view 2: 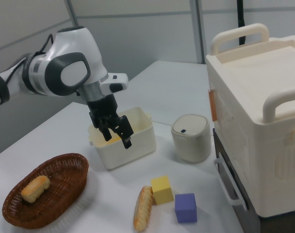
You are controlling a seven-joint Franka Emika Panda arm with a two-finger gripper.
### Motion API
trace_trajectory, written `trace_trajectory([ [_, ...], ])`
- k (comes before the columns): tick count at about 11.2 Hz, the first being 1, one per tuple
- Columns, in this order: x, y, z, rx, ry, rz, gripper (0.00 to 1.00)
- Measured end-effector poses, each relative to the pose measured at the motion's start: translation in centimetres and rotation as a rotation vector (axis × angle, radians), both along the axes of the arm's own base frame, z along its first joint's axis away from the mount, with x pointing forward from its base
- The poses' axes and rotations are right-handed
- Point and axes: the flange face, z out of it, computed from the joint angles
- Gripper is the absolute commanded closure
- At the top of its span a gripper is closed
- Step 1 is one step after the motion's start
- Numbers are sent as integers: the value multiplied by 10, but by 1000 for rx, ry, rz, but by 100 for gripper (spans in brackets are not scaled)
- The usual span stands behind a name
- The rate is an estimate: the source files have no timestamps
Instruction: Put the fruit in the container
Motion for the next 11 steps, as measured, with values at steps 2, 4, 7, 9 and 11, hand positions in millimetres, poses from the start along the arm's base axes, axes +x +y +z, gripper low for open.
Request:
trace_trajectory([
  [2,-14,-13,14,-4,18,-25,0],
  [4,-24,-17,23,0,23,-32,0],
  [7,-40,-26,29,25,26,-36,0],
  [9,-44,-25,29,25,28,-32,0],
  [11,-44,-24,26,25,33,-30,0],
])
